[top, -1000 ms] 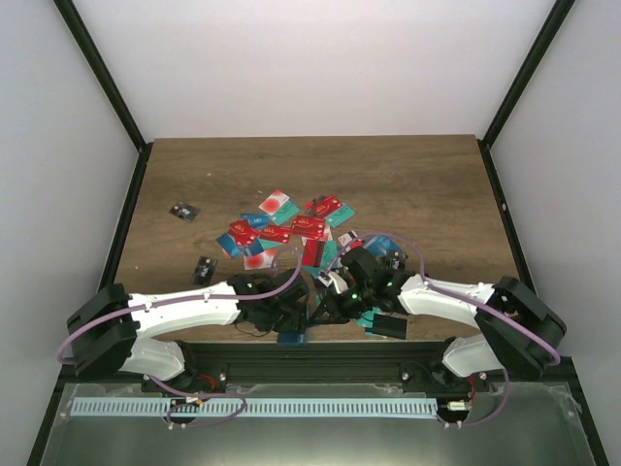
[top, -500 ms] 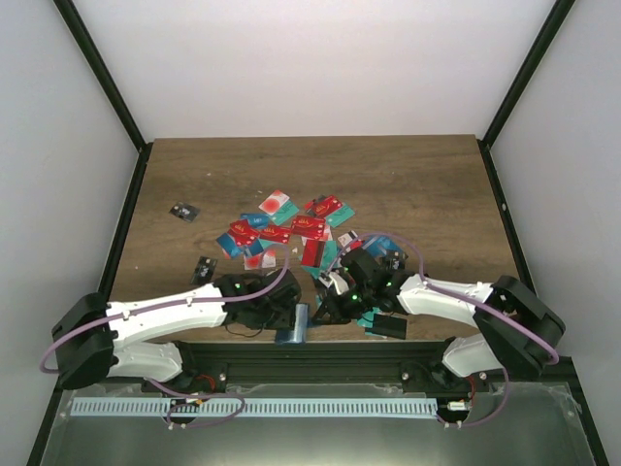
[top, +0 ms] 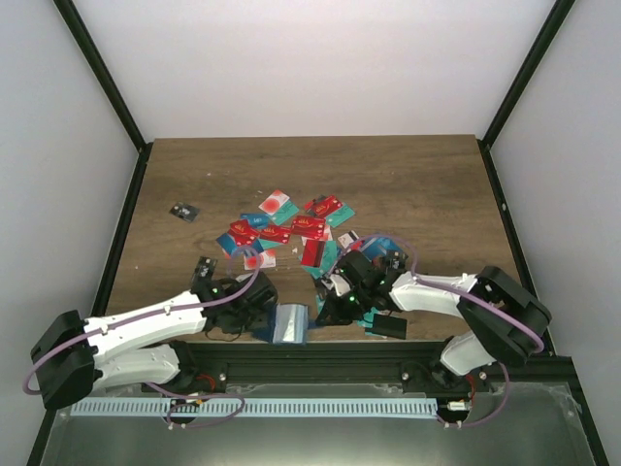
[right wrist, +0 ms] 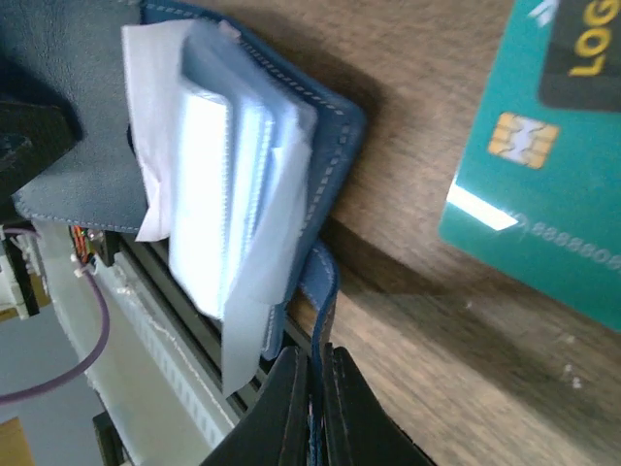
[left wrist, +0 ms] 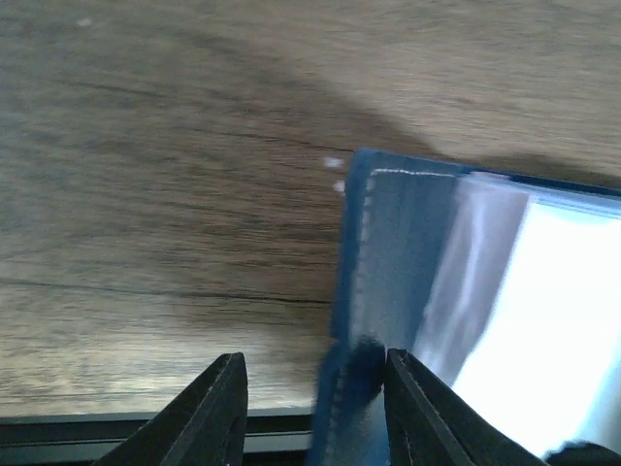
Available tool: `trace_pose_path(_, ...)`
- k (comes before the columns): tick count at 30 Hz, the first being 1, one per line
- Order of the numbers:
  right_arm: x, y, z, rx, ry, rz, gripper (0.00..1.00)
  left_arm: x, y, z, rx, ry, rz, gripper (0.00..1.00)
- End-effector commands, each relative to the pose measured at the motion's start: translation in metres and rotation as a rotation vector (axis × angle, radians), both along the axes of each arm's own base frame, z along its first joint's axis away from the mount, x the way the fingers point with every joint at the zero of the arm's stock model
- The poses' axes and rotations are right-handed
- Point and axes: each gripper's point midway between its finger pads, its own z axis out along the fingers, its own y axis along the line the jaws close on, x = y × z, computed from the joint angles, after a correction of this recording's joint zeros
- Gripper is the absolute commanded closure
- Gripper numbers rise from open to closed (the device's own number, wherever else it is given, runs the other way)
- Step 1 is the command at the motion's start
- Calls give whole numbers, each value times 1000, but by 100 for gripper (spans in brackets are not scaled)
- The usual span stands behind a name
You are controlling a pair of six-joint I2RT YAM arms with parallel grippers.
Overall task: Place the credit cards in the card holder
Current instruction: Open the card holder at the center of the board.
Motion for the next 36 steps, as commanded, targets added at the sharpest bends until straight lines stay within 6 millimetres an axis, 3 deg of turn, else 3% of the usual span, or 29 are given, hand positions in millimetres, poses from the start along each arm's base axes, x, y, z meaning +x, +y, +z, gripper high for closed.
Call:
trace_pose_path(1,25,-1,2,-51,-67,-47,99,-3,23,-14,56,18,66,60)
trace_pose_path(5,43,-6,2,-67,-89,-89,99,-5,29,-29,57,52,87,65)
trace_pose_path(11,53,-2,3,-67,-101,-66,98,-2,19,-42,16,72,91,86)
trace_pose_path(16,59,-5,17,-91,-160,-42,72,2,11,-34,-35,47,90,90)
trace_pose_path(22,72,-9,60,-96,-266,-62,60,4,8,-25,-69,30,103,91)
trace_pose_path(27,49,17,97,133,-213,20,52,5,6,-21,-79,25,104,92)
trace_pose_path(31,36,30,93,209,-129,38,50,6,7,-19,-83,17,103,92)
trace_pose_path(36,37,39,68,203,-59,40,49,5,6,-20,-83,22,97,92)
